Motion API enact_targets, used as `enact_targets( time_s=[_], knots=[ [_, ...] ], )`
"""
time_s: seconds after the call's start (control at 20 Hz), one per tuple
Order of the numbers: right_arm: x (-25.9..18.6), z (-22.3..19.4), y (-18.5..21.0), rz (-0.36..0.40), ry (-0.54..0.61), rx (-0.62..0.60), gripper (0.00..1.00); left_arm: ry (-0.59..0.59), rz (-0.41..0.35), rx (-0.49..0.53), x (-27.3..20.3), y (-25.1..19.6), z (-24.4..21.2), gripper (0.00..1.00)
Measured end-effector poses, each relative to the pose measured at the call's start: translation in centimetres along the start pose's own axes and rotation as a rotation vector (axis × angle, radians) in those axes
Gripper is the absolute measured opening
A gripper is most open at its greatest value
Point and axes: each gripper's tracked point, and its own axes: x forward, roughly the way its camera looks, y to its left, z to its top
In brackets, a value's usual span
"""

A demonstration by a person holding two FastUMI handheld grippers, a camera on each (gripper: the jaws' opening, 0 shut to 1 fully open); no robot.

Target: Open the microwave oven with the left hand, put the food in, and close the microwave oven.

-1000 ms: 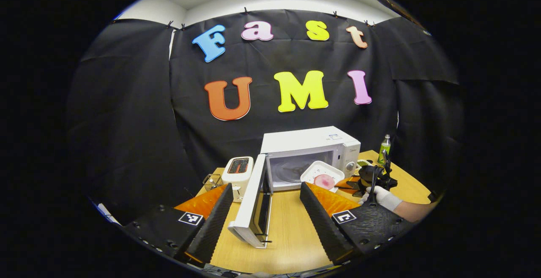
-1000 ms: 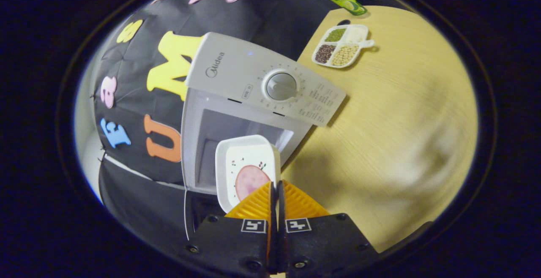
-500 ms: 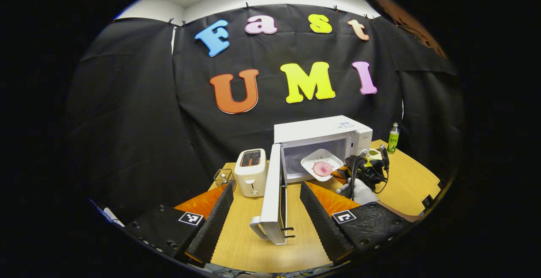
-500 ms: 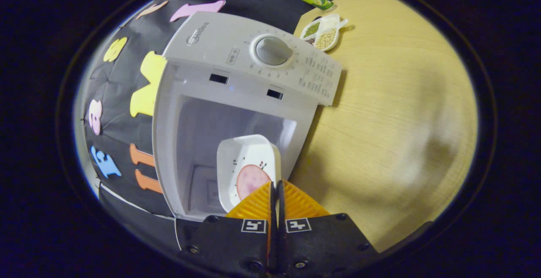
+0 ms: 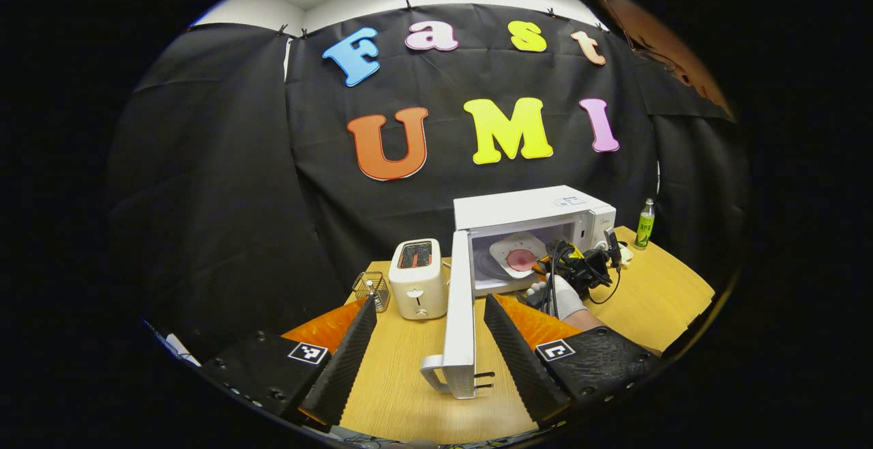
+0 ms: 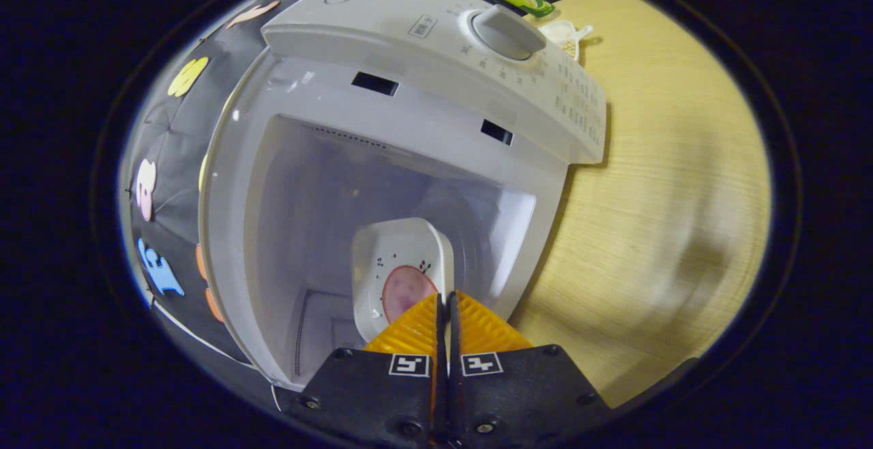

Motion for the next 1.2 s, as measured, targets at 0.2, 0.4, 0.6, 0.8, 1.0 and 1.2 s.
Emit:
enact_targets(
  time_s=[0.2,0.4,0.6,0.8,1.0,1.2],
  knots=[
    [2.3,-0.5,-0.5,-0.015,-0.006,0.005,0.0,0.004,0.003,-0.012,0.6,0.5,-0.1,0.95],
    [1.9,-0.3,2.1,0.08,-0.009,0.008,0.14,0.007,0.003,-0.005,0.6,0.8,-0.4,0.95],
    [-2.0,1.2,6.0,0.142,-0.051,-0.087,0.89,-0.014,0.0,-0.018,0.2,1.2,0.3,0.95],
    [-6.0,3.4,6.7,0.115,-0.054,-0.229,0.99,-0.035,-0.011,-0.02,-0.5,1.3,1.2,0.95],
    [-10.8,6.9,6.0,0.086,-0.049,-0.376,0.99,-0.068,-0.025,-0.013,-1.0,1.4,2.5,0.95],
    [-15.9,10.0,5.7,0.073,-0.018,-0.586,1.0,-0.1,-0.028,-0.011,-1.4,1.1,3.1,0.95]
  ],
)
